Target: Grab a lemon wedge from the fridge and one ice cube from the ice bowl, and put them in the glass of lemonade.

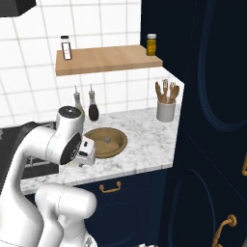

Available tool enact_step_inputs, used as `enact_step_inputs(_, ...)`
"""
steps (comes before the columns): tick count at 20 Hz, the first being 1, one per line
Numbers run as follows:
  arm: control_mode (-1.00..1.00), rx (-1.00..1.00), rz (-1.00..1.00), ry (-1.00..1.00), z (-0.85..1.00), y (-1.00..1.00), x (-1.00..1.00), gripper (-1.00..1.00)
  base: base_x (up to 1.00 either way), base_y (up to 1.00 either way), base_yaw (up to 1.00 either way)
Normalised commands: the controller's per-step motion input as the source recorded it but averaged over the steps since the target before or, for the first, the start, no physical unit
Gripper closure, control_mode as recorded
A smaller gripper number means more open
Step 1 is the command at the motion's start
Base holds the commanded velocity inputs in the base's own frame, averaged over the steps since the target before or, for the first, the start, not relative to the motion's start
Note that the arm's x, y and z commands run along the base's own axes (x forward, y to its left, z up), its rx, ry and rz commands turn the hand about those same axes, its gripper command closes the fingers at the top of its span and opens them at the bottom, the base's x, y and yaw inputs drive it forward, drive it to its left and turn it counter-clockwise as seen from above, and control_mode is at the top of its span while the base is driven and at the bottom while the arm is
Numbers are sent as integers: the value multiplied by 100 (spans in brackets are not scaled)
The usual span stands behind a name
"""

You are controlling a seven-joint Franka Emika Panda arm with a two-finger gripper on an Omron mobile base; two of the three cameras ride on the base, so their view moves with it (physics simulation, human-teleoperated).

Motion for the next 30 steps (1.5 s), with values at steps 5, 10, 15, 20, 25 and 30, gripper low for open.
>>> enact_step_inputs(5, -100, -4, 0, 0, 1, 1, 0, -100, 0, 0, 0)
enact_step_inputs(10, 100, 0, 0, 0, 0, 0, -6, -100, -57, -22, -17)
enact_step_inputs(15, 100, 0, 0, 0, 0, 0, 0, -100, -46, -2, -81)
enact_step_inputs(20, 100, 0, 0, 0, 0, 0, 0, -100, -24, 1, -80)
enact_step_inputs(25, 100, 0, 0, 0, 0, 0, 0, -100, -41, 19, -68)
enact_step_inputs(30, 100, 0, 0, 0, 0, 0, 0, -100, -47, -5, -73)
